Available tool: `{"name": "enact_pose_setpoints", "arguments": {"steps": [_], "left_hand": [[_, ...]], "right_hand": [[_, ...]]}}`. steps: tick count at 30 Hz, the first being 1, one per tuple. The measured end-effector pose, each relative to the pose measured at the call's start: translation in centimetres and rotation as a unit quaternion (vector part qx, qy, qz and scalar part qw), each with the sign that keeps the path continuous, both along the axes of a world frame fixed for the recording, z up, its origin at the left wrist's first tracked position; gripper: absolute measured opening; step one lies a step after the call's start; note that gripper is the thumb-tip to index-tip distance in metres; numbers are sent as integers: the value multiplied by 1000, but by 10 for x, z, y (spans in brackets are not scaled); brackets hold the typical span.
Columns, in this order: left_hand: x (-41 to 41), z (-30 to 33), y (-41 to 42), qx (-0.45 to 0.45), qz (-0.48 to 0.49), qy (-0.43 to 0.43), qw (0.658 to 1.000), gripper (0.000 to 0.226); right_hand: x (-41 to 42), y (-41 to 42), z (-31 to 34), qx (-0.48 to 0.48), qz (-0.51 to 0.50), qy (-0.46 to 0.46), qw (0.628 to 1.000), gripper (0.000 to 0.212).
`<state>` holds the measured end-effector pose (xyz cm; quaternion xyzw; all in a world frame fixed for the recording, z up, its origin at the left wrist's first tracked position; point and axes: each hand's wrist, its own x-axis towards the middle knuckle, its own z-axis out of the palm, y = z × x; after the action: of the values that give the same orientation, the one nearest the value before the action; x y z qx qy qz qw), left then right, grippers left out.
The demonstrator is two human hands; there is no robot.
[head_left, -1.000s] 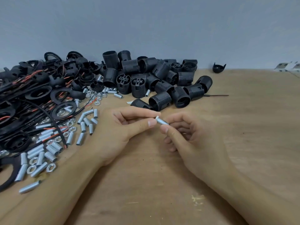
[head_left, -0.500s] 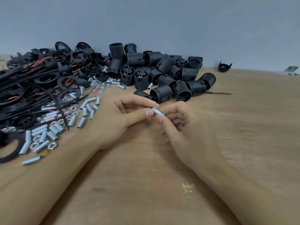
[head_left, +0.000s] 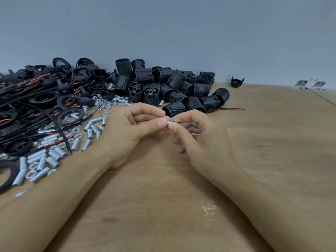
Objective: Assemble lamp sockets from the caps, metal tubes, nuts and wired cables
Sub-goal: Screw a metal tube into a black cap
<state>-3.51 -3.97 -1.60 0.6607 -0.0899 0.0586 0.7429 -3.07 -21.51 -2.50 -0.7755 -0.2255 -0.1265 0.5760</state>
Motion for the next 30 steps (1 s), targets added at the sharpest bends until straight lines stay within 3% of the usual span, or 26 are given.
{"name": "enact_pose_setpoints", "arguments": {"steps": [7,10,14,17,21,26,30], "left_hand": [[1,0,-3,-19,-18,28,999,16],[0,0,-4,-8,-24,16,1000,13],[-3,-2,-6,11,-18,-21,1000,23],[-5,1,-9,-37,-44,-10,998,26],[-4,6,-2,-182,-62,48,980,24],[-5,6,-9,-108,-36,30,993,39],[-2,8,-4,-167,7,23,986,27]], "right_hand": [[-2,-6,1,-35,30,-78,996,5],[-4,-9,3,-20,32,-44,998,2],[-3,-8,4,-43,10,22,999,23],[-1,-8,5,-40,1,24,999,26],[2,-8,5,-32,-11,17,999,27],[4,-7,7,-23,-23,4,999,25],[9,-5,4,-26,-26,6,999,27]]}}
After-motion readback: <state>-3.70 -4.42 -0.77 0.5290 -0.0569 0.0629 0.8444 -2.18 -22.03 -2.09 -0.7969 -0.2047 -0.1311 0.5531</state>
